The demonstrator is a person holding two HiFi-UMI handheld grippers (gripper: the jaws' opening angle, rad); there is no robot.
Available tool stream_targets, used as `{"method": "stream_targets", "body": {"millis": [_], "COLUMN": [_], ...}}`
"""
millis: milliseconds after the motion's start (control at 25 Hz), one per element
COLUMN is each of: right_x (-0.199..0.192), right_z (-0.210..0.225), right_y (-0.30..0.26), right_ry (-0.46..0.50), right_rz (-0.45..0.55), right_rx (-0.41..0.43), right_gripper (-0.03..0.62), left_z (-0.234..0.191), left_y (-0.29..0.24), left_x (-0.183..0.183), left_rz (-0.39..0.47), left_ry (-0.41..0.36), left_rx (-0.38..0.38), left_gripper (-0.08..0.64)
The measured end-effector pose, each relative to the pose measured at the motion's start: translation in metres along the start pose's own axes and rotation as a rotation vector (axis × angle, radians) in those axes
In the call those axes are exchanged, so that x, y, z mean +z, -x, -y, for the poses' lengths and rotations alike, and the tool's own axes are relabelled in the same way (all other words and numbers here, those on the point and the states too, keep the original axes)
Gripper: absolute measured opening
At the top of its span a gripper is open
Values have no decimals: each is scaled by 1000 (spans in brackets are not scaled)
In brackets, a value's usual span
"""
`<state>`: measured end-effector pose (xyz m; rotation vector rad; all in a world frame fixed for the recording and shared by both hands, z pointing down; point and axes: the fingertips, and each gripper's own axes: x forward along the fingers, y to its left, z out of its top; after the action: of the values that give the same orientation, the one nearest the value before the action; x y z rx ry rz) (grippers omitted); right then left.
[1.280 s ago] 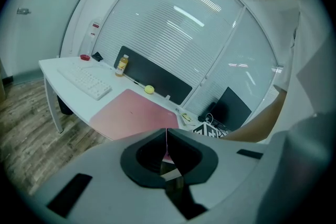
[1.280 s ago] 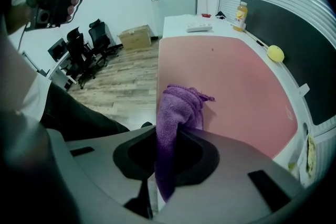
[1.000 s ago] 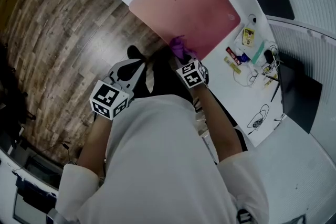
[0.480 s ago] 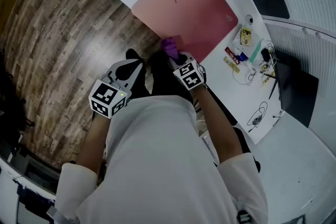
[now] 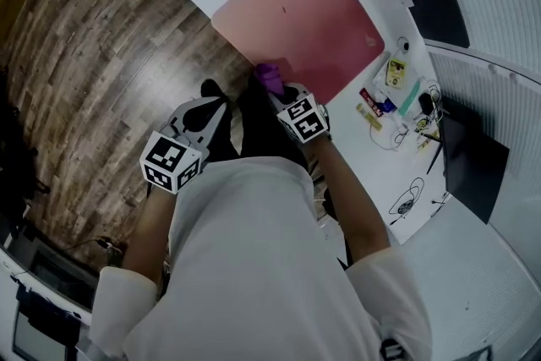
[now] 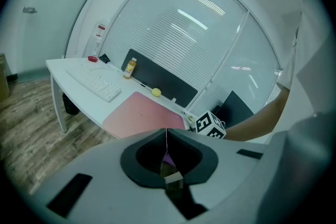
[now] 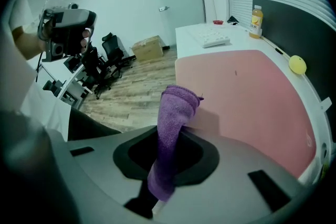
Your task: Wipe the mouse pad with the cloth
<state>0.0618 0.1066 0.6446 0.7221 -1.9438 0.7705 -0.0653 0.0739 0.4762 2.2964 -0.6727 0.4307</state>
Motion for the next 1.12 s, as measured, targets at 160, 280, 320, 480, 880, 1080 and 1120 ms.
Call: {"method": "stream_targets", "body": {"millis": [160,280,320,480,880,1080,1120], "right_x": [-5,-8,-8,-8,-15,-15,-15], "right_z": [25,50,59,95,176,209,216], "right_y": [-1,1,3,7,20,26,27], "right_ry": [4,-9,-9,0,68,102,109], "right_rz": [-16,-16,-16,-19,-49,-61,-64], "right_rx": [20,19,15,-1,-34,-62,-66], "right_gripper": [75,75,75,75,75,75,75], "left_z": [6,11,14,18,24,26,27], "left_y": [-11,-21,-25,-37,-69,-77,-78], "left_x": [3,9,11,20,28,29,29], "left_rz": [2,3,5,12,8,3,1], "left_ry": [24,34,36,50,80,90,93], "left_rx": [36,56,63,91,137,153,156], "left_gripper": [20,20,20,20,20,20,20]}}
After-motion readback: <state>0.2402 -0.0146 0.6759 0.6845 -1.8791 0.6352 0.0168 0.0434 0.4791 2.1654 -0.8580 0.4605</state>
